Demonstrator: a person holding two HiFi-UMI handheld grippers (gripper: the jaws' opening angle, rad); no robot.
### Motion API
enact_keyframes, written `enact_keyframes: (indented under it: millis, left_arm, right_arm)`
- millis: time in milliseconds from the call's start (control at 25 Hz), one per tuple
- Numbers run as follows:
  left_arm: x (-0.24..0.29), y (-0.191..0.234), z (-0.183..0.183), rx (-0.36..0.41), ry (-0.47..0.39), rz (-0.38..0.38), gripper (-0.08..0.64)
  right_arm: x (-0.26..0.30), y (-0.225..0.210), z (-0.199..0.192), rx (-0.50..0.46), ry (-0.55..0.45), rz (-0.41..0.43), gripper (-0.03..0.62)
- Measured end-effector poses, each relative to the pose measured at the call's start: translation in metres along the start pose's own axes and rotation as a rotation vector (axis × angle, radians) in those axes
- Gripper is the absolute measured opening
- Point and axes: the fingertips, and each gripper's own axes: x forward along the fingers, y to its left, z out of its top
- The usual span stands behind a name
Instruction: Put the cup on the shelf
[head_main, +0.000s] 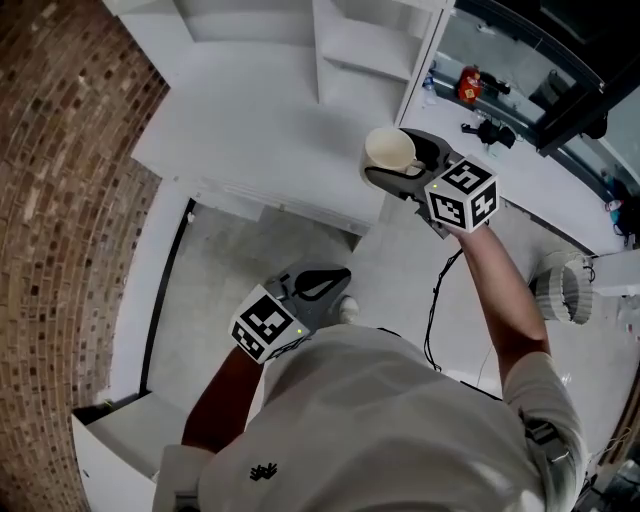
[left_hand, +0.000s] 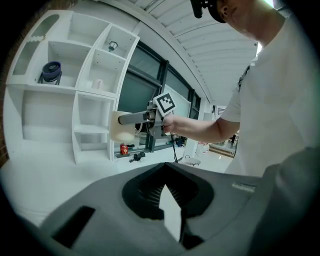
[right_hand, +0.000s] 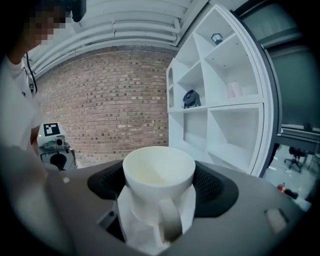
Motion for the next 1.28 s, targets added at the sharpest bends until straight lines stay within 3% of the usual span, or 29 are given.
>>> enact_keyframes:
  millis: [400,880,1280]
  left_arm:
    - [0.028,0.082,0.025,-0.002,-0.022,-0.005,0.005]
    - [0.020,0.210,0.060,0.070,0.007,-0.140,0.005]
    - [0.012,0.287,0.073,0.086,0.020,-0.214,0.005]
  right_arm:
    - [0.077,-0.115,0.028,0.000,-0.005,-0.073,0.420]
    - [0.170,-0.249,0.074,0.060,-0.024,-0.294,0.420]
    - [0.223,-0.329,0.083,0.100,-0.017,-0.421,0.420]
